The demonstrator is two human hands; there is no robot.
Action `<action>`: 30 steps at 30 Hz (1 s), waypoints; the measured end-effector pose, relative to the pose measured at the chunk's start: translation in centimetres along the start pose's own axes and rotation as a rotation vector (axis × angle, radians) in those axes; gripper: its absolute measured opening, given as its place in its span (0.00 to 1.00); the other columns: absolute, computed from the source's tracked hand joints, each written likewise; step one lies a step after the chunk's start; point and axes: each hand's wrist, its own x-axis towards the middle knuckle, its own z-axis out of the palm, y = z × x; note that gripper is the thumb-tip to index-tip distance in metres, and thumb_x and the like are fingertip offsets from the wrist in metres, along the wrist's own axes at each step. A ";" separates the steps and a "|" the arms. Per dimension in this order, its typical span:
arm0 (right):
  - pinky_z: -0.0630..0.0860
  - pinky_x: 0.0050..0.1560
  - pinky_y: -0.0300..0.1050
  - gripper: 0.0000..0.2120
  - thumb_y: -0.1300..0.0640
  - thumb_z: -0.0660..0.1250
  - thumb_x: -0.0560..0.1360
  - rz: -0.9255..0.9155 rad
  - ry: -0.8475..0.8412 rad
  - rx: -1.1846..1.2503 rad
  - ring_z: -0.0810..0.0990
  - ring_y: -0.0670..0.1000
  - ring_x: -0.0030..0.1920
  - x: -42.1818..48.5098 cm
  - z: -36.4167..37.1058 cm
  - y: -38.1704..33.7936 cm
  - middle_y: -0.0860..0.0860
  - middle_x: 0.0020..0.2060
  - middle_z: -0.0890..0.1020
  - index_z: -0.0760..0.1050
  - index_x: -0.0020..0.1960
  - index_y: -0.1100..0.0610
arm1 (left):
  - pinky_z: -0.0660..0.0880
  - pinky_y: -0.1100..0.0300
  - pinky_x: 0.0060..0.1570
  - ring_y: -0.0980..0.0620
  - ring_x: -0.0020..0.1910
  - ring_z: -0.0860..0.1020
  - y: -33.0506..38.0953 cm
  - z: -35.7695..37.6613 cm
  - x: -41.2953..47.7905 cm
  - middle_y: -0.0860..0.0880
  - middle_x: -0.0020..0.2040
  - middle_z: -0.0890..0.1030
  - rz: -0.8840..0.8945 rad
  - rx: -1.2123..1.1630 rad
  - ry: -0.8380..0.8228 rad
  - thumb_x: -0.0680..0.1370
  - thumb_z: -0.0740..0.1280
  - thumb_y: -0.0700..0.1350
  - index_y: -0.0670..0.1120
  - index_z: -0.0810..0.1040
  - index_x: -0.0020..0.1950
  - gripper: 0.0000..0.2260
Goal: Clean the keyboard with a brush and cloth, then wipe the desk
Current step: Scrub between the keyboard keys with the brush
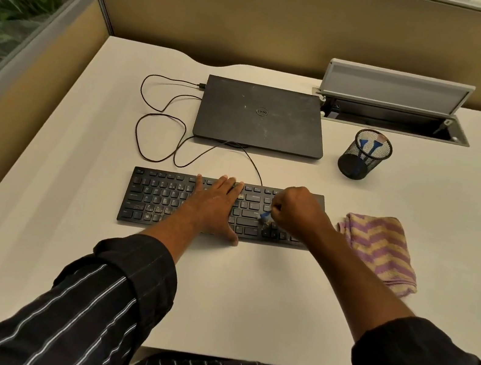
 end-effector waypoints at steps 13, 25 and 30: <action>0.78 0.41 0.43 0.10 0.59 0.63 0.79 -0.030 0.000 -0.005 0.79 0.49 0.37 -0.5 1.1 -2.5 0.54 0.40 0.84 0.82 0.46 0.59 | 0.42 0.29 0.74 0.45 0.81 0.40 -0.6 0.4 -0.3 0.45 0.83 0.40 0.056 0.055 0.040 0.68 0.71 0.72 0.48 0.37 0.82 0.59; 0.78 0.42 0.45 0.06 0.58 0.68 0.75 -0.013 0.045 -0.054 0.80 0.51 0.38 0.4 1.9 -5.2 0.55 0.42 0.83 0.82 0.45 0.60 | 0.42 0.29 0.74 0.44 0.81 0.41 -3.8 0.2 -0.9 0.45 0.83 0.41 0.094 0.083 0.008 0.67 0.70 0.74 0.49 0.37 0.82 0.60; 0.81 0.44 0.47 0.06 0.60 0.69 0.75 0.045 -0.046 -0.051 0.81 0.50 0.39 0.8 1.7 -5.6 0.55 0.42 0.84 0.83 0.47 0.60 | 0.40 0.30 0.74 0.45 0.81 0.41 -5.0 0.5 -1.3 0.45 0.83 0.41 0.107 0.086 0.015 0.67 0.70 0.74 0.48 0.37 0.82 0.59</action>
